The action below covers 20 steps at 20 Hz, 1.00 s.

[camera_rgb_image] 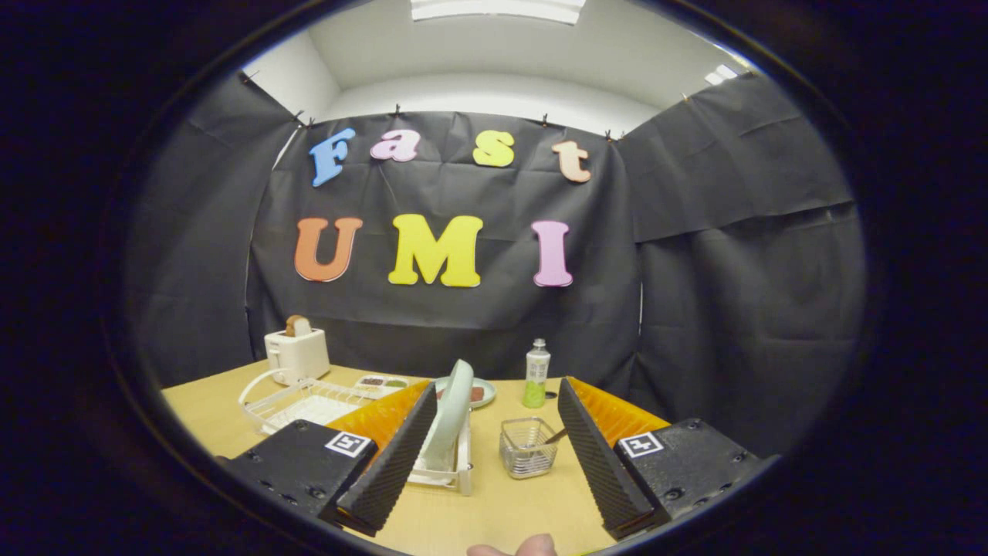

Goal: Take the plate from the dish rack, then take the spoon from the basket and place it into the plate.

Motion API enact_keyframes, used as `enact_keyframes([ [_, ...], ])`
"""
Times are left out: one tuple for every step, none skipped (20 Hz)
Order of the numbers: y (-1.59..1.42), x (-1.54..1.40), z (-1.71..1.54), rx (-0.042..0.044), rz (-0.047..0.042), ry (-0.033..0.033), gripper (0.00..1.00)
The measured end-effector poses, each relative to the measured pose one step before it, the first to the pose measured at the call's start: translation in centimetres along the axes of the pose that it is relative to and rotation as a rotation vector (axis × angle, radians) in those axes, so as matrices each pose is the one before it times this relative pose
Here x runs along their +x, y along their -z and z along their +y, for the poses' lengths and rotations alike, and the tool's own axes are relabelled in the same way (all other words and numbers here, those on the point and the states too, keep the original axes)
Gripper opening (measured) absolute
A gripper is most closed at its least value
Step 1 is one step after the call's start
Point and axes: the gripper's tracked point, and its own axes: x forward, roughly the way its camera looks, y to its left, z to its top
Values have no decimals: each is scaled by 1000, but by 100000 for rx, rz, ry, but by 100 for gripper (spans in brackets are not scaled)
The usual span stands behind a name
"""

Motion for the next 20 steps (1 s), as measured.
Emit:
enact_keyframes([
  [152, 879, 680, 451, 2245, -1337, 100],
  [-59, 929, 695, 288, 1960, -814, 100],
  [21, 1185, 664, -838, 2302, -634, 100],
  [-16, 1153, 565, -926, 1914, -670, 100],
  [-13, 1256, 649, -305, 1942, -334, 100],
  [92, 1218, 396, -629, 1807, -369, 100],
  [366, 1440, 282, -1064, 2962, 69, 100],
  [260, 1237, -90, 289, 2619, 684, 100],
  [328, 1197, -106, 199, 2503, 565, 100],
  [217, 1106, -24, 193, 2701, 357, 100],
  [273, 1005, 63, 167, 1999, 443, 100],
  [207, 1136, -30, 119, 2424, 444, 100],
  [214, 1227, 79, 1430, 3206, -54, 100],
  [158, 998, 179, 1850, 3142, -783, 100],
  [248, 795, 165, 2100, 2828, -327, 100],
  [88, 618, 149, 2016, 2493, -265, 99],
  [63, 424, 79, 1579, 1812, -86, 98],
  [53, 374, 12, 1535, 1519, -22, 91],
  [64, 18, 107, 898, 1475, 48, 83],
  [45, 164, 115, 643, 1430, -329, 76],
])
